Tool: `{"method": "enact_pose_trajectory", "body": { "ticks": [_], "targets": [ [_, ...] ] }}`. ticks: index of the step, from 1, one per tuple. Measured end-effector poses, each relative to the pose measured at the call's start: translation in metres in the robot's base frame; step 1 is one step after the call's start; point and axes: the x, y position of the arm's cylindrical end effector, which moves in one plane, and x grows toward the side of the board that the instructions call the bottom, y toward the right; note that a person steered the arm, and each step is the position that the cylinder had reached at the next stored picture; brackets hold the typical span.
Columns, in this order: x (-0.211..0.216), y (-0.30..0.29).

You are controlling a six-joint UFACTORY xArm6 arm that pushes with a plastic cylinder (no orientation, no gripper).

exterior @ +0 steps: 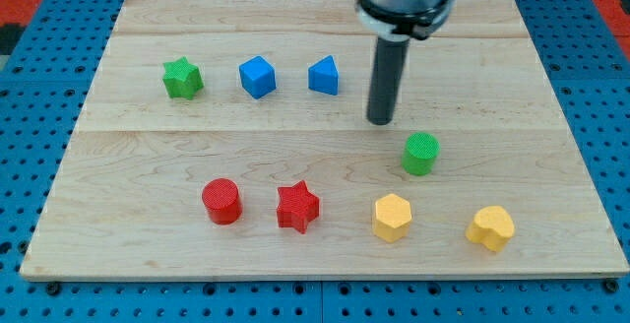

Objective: Move the red star into the red circle

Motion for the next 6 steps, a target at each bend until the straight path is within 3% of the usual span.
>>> {"method": "enact_pose_trajectory", "body": {
  "ticks": [1, 4, 5, 6],
  "targets": [
    [0.044, -0.014],
    [0.112, -0.012],
    [0.113, -0.072],
    [0.113, -0.083]
  ]
}}
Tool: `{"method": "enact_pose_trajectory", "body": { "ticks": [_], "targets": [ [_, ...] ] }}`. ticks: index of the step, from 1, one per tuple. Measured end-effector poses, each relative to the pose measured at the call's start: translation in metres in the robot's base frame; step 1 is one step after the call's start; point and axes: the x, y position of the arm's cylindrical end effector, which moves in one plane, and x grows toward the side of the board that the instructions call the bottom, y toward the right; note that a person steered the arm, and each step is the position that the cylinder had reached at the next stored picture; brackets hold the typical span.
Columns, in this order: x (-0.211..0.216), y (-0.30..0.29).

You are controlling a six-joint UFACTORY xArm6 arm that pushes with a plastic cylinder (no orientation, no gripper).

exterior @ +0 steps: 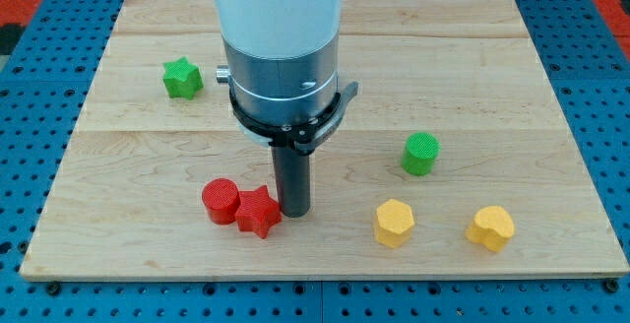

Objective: Move the red star into the red circle

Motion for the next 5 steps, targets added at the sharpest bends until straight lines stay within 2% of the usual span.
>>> {"method": "enact_pose_trajectory", "body": {
  "ticks": [1, 2, 3, 4, 5],
  "targets": [
    [0.007, 0.016],
    [0.034, 0.020],
    [0.020, -0.002],
    [-0.019, -0.051],
    [-0.019, -0.044]
  ]
}}
